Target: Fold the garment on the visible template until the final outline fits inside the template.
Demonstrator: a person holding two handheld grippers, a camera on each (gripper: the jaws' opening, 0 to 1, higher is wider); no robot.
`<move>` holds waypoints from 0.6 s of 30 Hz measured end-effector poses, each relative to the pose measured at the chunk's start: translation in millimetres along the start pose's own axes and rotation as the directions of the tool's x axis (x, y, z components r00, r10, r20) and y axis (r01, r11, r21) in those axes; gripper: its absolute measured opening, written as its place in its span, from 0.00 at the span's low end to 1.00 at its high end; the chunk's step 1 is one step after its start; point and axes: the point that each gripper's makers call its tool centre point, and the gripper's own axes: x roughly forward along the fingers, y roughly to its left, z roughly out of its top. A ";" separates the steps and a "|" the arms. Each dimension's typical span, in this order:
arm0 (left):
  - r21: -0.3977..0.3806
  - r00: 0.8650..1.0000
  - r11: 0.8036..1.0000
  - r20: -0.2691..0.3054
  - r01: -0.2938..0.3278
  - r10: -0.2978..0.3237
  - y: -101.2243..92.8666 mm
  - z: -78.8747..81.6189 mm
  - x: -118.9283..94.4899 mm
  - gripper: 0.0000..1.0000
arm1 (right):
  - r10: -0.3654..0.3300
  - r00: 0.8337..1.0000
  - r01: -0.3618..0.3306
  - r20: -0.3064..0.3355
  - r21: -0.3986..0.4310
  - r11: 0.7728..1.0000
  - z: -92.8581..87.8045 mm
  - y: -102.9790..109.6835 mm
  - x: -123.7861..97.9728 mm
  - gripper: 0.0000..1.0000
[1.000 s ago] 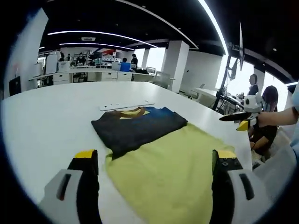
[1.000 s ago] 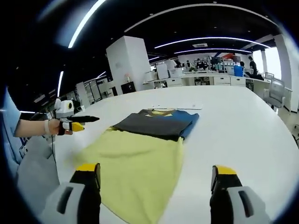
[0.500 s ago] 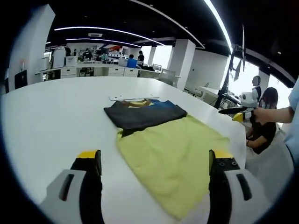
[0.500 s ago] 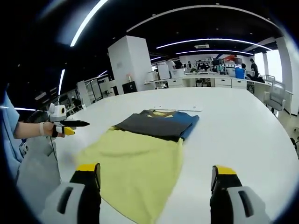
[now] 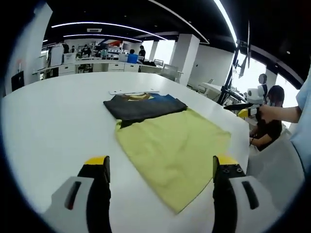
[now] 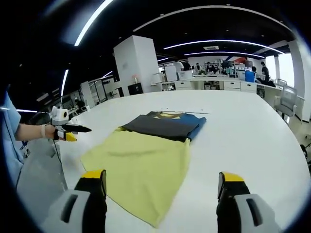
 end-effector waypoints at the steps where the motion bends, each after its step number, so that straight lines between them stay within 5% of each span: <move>1: 0.000 1.000 1.000 -0.005 0.002 -0.002 -0.3 -2.3 -0.9 0.83 | 0.000 1.000 0.000 -0.005 -0.004 1.000 -2.8 0.9 -1.9 0.93; 8: -0.002 0.999 1.000 -0.042 0.021 -0.021 -4.0 -17.9 -7.4 0.73 | 0.003 0.999 -0.002 -0.044 0.015 1.000 -21.9 3.4 -8.8 0.86; 12: -0.045 0.995 0.996 -0.062 0.071 -0.074 -11.3 -28.1 -12.5 0.55 | 0.021 0.998 -0.017 -0.061 0.059 0.998 -32.0 5.1 -8.7 0.75; 18: -0.080 0.991 0.996 -0.126 0.040 -0.050 -7.2 -47.0 -17.0 0.34 | 0.037 0.993 -0.028 -0.115 0.078 0.997 -52.3 7.4 -4.0 0.59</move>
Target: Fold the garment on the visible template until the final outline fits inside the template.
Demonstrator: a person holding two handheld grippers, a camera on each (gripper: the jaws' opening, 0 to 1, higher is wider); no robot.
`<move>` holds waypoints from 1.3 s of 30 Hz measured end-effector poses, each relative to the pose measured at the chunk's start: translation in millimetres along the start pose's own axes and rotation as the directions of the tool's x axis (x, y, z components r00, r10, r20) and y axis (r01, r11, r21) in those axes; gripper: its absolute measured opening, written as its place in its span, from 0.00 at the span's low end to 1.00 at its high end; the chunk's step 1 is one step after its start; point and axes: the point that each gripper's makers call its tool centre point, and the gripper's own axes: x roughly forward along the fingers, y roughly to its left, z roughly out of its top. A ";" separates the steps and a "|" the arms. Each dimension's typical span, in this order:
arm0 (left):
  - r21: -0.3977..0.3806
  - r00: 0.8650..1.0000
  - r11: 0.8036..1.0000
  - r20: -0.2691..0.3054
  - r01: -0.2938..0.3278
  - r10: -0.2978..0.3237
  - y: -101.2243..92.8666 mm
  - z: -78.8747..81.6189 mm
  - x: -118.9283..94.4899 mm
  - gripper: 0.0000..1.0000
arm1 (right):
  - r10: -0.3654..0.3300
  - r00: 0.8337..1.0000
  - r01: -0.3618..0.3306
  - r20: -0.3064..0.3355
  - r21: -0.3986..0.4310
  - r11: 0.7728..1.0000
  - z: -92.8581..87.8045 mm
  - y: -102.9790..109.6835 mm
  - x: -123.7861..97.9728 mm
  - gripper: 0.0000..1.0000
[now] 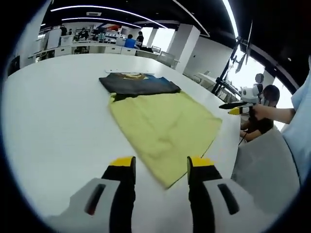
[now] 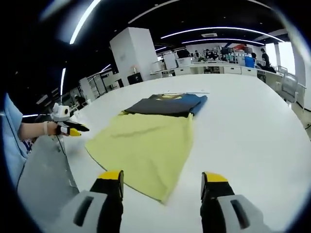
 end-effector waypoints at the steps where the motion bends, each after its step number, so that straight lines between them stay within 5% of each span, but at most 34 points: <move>1: -0.004 1.000 1.000 -0.003 -0.001 0.001 0.3 -1.4 -0.5 0.31 | 0.001 1.000 -0.001 -0.004 0.003 1.000 -1.5 0.9 0.3 0.58; 21: -0.131 0.996 0.991 -0.084 0.013 -0.024 -5.7 -35.5 3.8 0.23 | 0.044 0.995 -0.039 -0.085 0.052 0.998 -31.7 7.6 7.3 0.30; 34: -0.202 0.996 0.979 -0.090 0.008 -0.026 -7.1 -40.1 12.2 0.07 | 0.025 0.994 -0.013 -0.103 0.114 0.993 -36.7 -1.6 11.9 0.02; 39: -0.243 0.997 0.970 -0.077 0.008 -0.027 -8.2 -39.1 11.5 0.00 | 0.036 0.995 -0.020 -0.095 0.165 0.986 -32.9 1.4 8.6 0.00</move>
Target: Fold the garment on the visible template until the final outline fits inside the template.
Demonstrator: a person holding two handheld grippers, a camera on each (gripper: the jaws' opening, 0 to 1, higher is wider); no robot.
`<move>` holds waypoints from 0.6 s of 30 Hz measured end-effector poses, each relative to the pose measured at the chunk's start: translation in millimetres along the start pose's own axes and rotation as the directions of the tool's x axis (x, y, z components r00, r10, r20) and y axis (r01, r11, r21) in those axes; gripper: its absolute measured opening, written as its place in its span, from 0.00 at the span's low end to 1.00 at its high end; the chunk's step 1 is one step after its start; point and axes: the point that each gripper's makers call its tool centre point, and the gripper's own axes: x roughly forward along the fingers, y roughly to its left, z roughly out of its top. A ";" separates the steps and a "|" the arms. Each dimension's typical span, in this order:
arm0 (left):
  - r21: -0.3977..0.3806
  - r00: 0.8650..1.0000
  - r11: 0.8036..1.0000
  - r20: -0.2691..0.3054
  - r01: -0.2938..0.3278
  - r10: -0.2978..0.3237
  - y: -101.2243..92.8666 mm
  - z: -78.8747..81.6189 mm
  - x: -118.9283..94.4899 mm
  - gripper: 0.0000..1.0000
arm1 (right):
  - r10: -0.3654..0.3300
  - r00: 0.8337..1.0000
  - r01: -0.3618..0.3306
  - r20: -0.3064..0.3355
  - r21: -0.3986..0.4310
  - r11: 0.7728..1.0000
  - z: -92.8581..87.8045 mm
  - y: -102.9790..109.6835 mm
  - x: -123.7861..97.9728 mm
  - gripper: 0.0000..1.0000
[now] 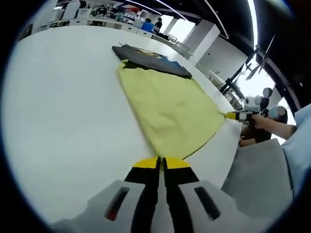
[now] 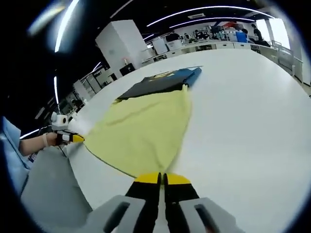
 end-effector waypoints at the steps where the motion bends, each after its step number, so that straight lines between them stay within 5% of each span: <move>1: -0.013 1.000 1.000 0.012 0.010 -0.009 -0.6 2.6 -2.4 0.00 | 0.005 1.000 -0.005 0.006 0.005 1.000 2.1 1.3 -2.0 0.00; 11: 0.006 0.999 0.999 0.035 0.034 -0.034 -15.0 15.2 -21.1 0.00 | 0.066 0.998 -0.067 0.023 0.046 0.997 13.3 21.2 -20.5 0.00; 18: -0.053 0.996 0.997 -0.059 0.064 -0.067 -25.3 -8.9 -33.3 0.00 | 0.076 0.997 -0.077 0.020 0.061 0.995 -2.3 32.8 -35.7 0.00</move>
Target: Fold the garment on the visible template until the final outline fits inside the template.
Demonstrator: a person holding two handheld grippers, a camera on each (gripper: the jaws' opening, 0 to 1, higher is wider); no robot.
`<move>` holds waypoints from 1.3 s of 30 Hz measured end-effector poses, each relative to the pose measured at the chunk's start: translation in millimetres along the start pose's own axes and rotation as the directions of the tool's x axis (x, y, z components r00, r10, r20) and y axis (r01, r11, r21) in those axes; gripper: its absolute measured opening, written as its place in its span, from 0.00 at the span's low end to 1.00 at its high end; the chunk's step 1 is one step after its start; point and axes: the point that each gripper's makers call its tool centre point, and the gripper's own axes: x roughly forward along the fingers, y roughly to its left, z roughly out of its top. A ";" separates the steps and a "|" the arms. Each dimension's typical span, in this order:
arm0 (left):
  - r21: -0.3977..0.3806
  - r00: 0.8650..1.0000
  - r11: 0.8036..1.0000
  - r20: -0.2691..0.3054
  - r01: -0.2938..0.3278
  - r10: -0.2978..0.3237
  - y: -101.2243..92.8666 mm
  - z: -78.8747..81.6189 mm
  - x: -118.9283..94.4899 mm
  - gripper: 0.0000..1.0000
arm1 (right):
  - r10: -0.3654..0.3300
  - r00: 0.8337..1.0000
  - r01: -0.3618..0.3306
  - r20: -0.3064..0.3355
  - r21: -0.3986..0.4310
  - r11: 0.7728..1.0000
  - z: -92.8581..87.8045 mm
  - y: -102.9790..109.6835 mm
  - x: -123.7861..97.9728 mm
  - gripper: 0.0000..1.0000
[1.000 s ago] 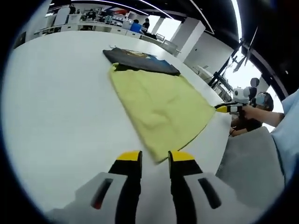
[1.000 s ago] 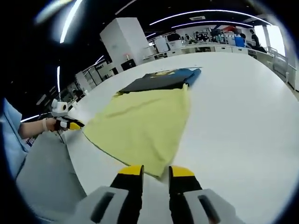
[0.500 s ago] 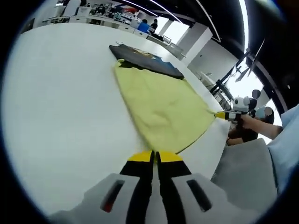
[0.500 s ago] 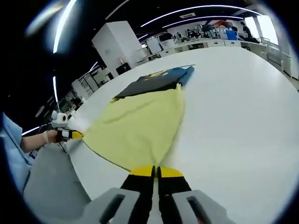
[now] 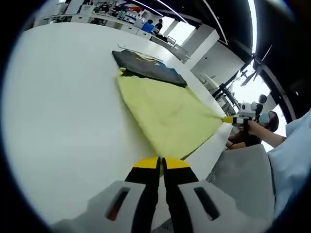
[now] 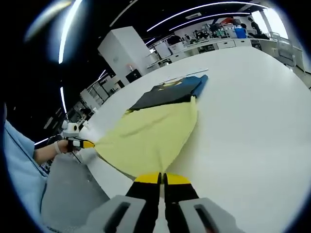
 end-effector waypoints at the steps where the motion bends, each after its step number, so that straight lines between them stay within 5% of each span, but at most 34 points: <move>1: 0.011 1.000 1.000 -0.007 0.009 -0.009 -2.1 -3.6 -1.6 0.00 | 0.000 1.000 0.000 0.000 0.005 1.000 -2.6 1.1 -2.2 0.00; 11: -0.019 0.991 0.999 -0.127 0.041 -0.043 -24.6 -30.4 -19.5 0.00 | 0.012 1.000 -0.013 0.018 0.094 0.995 -30.0 17.6 -25.3 0.00; 15: -0.077 0.989 0.995 -0.131 0.061 -0.071 -34.2 -33.8 -27.7 0.00 | 0.016 0.999 -0.020 0.034 0.115 0.993 -37.3 27.3 -33.3 0.00; 28: -0.080 0.980 0.995 -0.184 0.066 -0.080 -47.0 -48.8 -38.5 0.00 | 0.030 0.999 -0.037 0.039 0.189 0.981 -53.0 38.5 -46.5 0.00; 32: -0.075 0.984 0.995 -0.162 0.060 -0.072 -45.0 -43.7 -39.0 0.00 | 0.040 0.998 -0.049 0.045 0.210 0.976 -49.4 40.2 -46.5 0.00; 39: -0.033 0.994 0.996 -0.063 0.087 -0.089 -49.7 -1.8 -43.9 0.00 | 0.079 0.989 -0.108 0.123 0.249 0.962 -10.9 45.7 -51.2 0.00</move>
